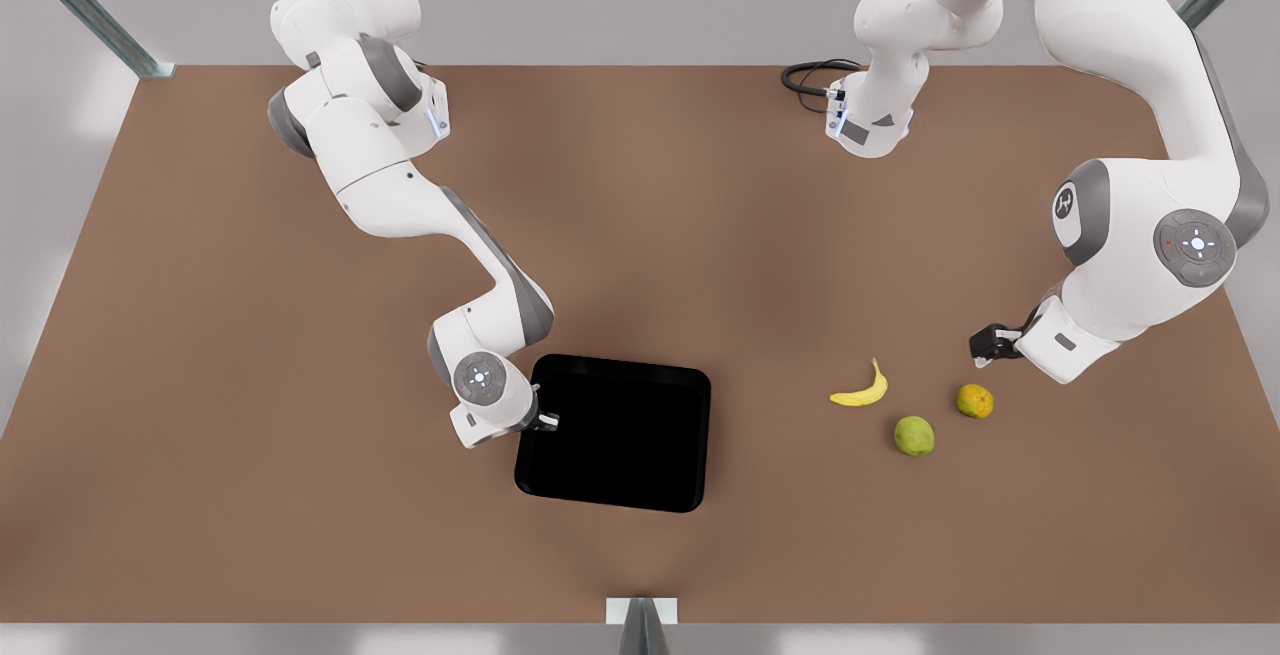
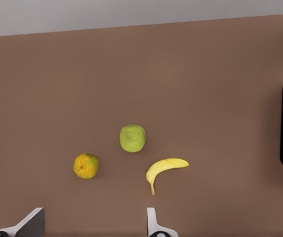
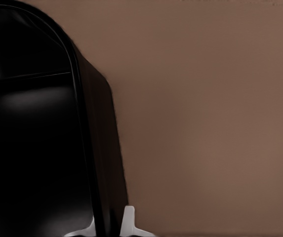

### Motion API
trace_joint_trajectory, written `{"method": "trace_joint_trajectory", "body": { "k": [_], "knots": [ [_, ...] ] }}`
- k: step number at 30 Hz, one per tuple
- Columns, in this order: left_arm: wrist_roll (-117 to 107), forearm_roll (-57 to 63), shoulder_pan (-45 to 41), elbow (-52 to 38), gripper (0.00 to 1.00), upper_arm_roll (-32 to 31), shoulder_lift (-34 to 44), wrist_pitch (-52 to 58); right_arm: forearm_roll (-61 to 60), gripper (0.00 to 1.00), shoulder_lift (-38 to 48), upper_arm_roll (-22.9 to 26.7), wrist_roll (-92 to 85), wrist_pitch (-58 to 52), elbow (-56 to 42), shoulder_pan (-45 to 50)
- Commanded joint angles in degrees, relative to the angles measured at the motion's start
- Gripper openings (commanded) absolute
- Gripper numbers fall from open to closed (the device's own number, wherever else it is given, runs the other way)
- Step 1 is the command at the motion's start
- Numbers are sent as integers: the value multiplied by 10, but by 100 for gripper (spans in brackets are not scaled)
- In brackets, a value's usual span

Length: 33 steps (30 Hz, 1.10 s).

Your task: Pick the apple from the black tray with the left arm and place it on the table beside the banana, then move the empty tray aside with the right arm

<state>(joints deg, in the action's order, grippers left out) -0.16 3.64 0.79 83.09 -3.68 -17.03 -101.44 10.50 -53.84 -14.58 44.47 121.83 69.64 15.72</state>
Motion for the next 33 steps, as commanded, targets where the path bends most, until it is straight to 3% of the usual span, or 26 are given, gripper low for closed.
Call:
{"method": "trace_joint_trajectory", "body": {
  "k": [1, 8, 12, 25, 33],
  "knots": [
    [1, 0, 0, 0, 100, 0, 1, 0, 0, 30, 1, 0, -25, 0, 0, -1],
    [1, 0, 0, 0, 100, 0, 1, 0, -4, 28, 29, -12, -30, -16, -3, -3],
    [1, 0, 1, 0, 100, 0, 1, 0, -26, 14, 35, -15, -32, -17, -2, -4],
    [1, 0, 1, 0, 100, 0, 1, 0, -60, 14, 95, -19, -107, -117, -5, -34],
    [1, 1, 2, -1, 100, 0, 1, 0, -61, 14, 134, -2, -247, -201, -20, -74]
  ]
}}
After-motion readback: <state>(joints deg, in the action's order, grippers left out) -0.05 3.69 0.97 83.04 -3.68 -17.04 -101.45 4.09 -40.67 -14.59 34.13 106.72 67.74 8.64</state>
